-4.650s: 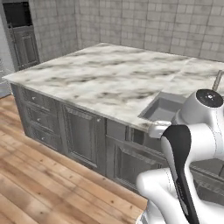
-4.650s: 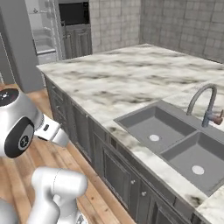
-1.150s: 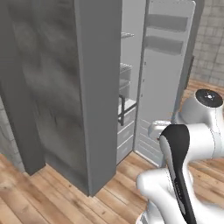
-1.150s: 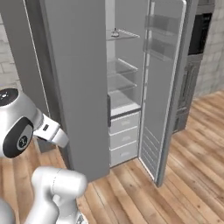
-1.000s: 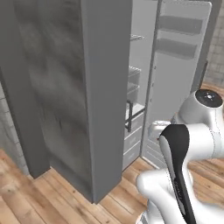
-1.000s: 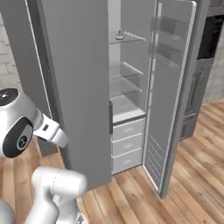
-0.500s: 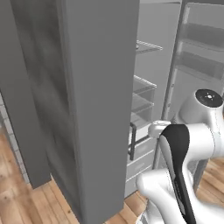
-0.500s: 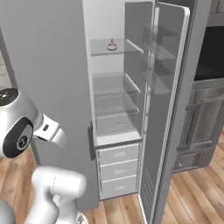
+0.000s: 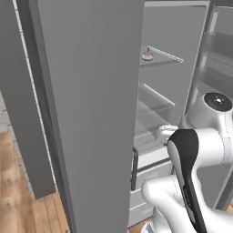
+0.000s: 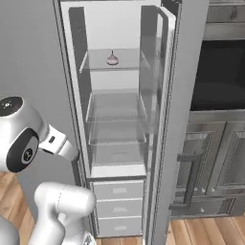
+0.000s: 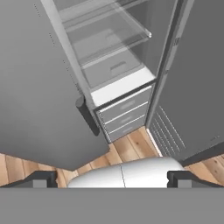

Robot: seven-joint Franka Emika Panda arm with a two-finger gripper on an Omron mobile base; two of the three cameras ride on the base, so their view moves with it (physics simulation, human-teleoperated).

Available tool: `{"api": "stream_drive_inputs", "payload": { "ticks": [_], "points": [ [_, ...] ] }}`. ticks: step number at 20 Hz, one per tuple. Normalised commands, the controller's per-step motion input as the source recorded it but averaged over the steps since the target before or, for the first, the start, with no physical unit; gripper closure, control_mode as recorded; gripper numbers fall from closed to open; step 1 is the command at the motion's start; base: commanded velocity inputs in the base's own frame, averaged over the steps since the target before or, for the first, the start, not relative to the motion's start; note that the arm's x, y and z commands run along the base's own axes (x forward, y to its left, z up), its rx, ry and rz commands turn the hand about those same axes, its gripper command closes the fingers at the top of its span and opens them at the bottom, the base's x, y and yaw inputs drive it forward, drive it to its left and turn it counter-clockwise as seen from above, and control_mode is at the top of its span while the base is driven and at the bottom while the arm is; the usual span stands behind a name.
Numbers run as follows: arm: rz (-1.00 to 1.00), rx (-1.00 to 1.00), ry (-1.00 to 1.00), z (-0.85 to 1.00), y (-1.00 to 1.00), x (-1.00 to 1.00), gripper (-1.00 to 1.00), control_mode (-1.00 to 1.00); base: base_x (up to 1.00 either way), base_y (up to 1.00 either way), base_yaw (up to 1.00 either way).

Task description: Grab the garlic and lemon from the fridge, place them in the blender, close the lid, and turn on the blender to create a marinade.

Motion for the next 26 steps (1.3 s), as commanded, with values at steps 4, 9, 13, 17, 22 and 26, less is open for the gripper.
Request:
{"api": "stream_drive_inputs", "payload": {
  "ticks": [4, 9, 13, 17, 22, 26],
  "points": [
    [0.00, 0.00, 0.00, 0.00, 0.00, 0.00, -1.00, 1.00, 0.26, -0.38, 0.32],
    [0.00, 0.00, 0.00, 0.00, 0.00, 0.00, -1.00, 1.00, 0.33, -0.49, 0.29],
    [0.00, 0.00, 0.00, 0.00, 0.00, 0.00, -1.00, 1.00, 0.38, -0.58, 0.27],
    [0.00, 0.00, 0.00, 0.00, 0.00, 0.00, -1.00, 1.00, 0.53, -0.40, 0.24],
    [0.00, 0.00, 0.00, 0.00, 0.00, 0.00, -1.00, 1.00, 0.79, -0.11, 0.18],
    [0.00, 0.00, 0.00, 0.00, 0.00, 0.00, -1.00, 1.00, 0.52, -0.08, 0.10]
  ]
}}
